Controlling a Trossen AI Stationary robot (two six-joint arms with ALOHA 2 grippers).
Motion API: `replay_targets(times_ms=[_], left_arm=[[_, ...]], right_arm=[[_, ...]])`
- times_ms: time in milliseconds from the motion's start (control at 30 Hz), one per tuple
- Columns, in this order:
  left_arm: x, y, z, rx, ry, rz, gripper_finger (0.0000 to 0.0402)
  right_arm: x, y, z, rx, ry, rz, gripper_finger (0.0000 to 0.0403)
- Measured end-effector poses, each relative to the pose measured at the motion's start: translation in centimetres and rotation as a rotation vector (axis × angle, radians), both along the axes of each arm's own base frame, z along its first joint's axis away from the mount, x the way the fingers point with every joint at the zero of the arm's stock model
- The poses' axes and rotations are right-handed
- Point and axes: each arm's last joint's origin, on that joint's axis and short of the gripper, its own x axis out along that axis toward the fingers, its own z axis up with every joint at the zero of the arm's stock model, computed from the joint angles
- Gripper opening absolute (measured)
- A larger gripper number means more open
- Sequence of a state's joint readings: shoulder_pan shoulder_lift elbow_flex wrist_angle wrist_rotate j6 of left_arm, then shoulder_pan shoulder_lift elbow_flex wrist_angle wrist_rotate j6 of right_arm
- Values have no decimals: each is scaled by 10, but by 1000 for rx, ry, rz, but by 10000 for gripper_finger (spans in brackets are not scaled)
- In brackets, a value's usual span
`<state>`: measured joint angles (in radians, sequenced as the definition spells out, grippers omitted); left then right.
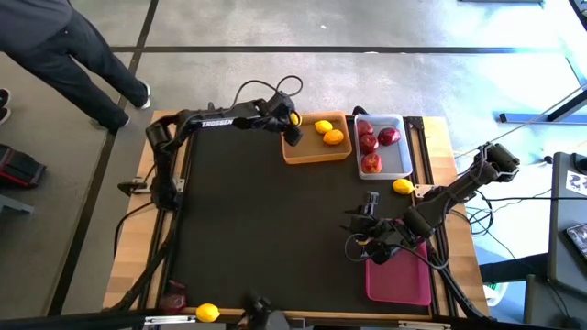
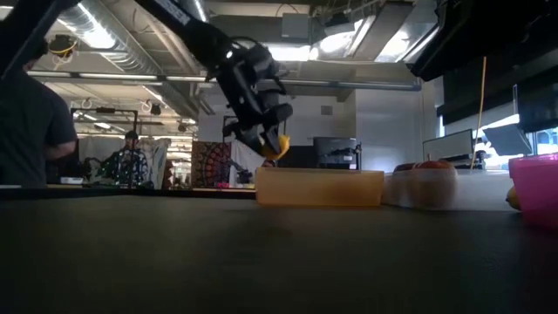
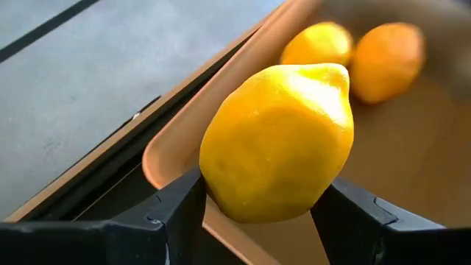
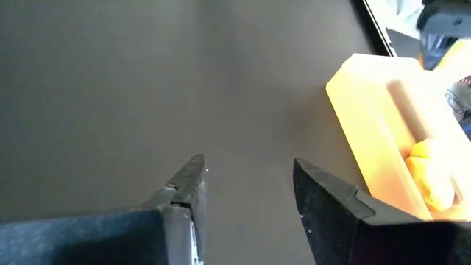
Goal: Sort produce into baskets
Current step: Put the yellow lemon into the orange bin
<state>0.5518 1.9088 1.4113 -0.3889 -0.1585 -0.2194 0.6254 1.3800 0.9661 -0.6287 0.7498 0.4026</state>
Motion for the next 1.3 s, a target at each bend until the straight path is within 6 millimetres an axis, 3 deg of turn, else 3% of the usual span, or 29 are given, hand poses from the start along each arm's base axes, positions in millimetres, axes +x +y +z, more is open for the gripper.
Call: replay_targets(times_ms=[233,633,833,1067,1300], left_arm=[[-1,10,-18,-17,34,29,227],[-2,13,-20,14,55,63,292],[-2,9,-13,0,38,42,300],[-2,-20,23,14,-3,-51,300],[-3,-77,65,46,-39,-197,300]], right_arm=[[0,0,0,1,-3,-1,156],[0,0,0,2,-6,-1,156],[0,0,0,2,-6,-1,156],[0,0,0,2,-6,-1,156],[1,0,0,3,-7,-1,156]])
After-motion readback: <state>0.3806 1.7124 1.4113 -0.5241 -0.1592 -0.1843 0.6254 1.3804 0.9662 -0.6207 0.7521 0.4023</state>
